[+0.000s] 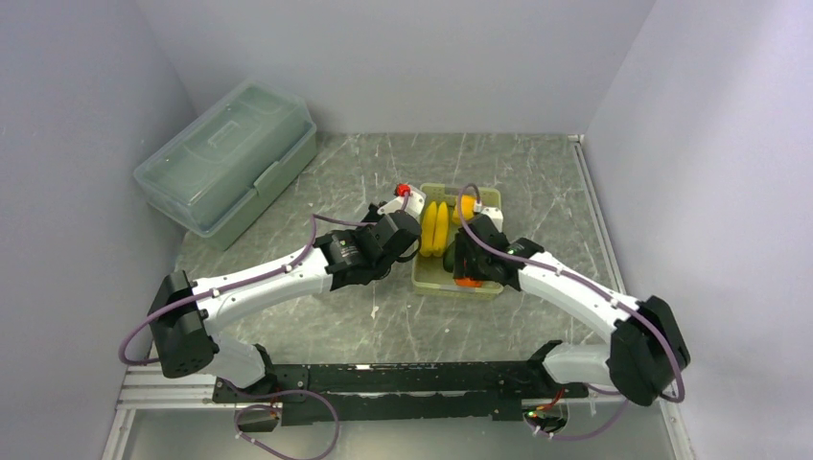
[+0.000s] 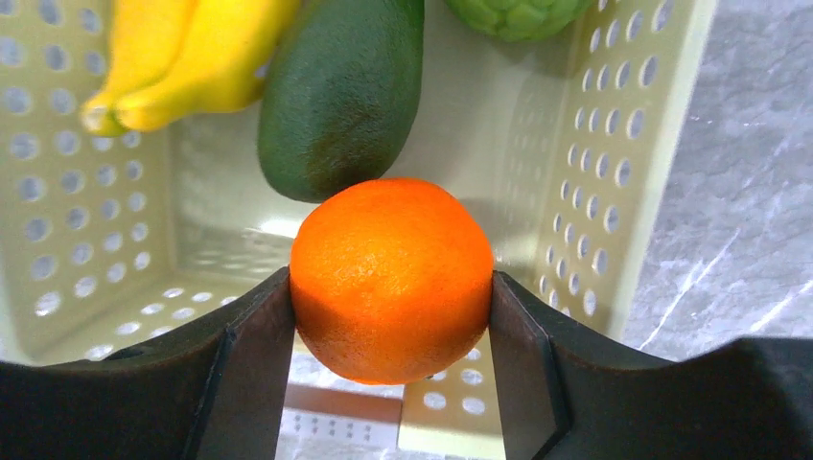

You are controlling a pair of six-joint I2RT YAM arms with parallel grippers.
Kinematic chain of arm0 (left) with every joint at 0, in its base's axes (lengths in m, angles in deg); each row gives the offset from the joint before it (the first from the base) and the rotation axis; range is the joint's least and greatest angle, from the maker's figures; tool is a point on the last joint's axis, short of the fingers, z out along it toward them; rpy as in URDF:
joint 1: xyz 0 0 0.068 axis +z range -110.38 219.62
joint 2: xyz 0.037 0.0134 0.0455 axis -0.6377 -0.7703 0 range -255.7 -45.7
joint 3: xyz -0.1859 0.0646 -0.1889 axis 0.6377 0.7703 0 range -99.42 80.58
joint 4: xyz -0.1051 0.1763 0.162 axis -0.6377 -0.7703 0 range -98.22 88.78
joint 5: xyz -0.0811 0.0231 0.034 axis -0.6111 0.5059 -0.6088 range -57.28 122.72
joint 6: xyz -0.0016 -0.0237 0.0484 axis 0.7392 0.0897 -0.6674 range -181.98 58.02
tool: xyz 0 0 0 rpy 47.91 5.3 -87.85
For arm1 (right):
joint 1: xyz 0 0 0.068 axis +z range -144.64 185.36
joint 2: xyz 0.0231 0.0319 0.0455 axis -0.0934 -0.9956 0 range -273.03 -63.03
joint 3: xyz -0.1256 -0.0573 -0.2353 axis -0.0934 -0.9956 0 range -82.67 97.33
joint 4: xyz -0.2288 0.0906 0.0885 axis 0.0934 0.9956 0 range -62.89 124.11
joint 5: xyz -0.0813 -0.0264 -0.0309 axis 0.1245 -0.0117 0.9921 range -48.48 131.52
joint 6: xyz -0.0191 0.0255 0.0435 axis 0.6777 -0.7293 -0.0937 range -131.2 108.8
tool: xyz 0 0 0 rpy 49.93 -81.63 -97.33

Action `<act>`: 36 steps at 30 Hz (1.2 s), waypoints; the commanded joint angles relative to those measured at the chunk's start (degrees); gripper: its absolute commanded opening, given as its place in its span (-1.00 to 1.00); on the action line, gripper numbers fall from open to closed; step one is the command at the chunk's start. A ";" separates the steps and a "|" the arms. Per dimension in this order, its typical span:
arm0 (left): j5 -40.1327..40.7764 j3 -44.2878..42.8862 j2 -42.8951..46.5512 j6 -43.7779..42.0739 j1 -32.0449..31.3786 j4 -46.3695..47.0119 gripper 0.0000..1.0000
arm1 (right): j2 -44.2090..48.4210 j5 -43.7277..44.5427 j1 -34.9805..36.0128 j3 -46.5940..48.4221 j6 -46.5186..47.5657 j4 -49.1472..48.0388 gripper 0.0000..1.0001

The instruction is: Place the food in the zip-top bag and seal the zipper

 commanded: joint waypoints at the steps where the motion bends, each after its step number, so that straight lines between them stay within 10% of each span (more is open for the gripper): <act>1: 0.61 -0.71 0.61 1.43 -0.20 1.25 -1.00 | 6.01 2.34 -0.10 3.56 0.66 1.83 -0.10; 36: -11.85 -3.51 5.54 -0.07 -0.63 -0.26 -1.00 | 18.68 -17.85 -0.10 5.37 -12.47 -29.46 -0.18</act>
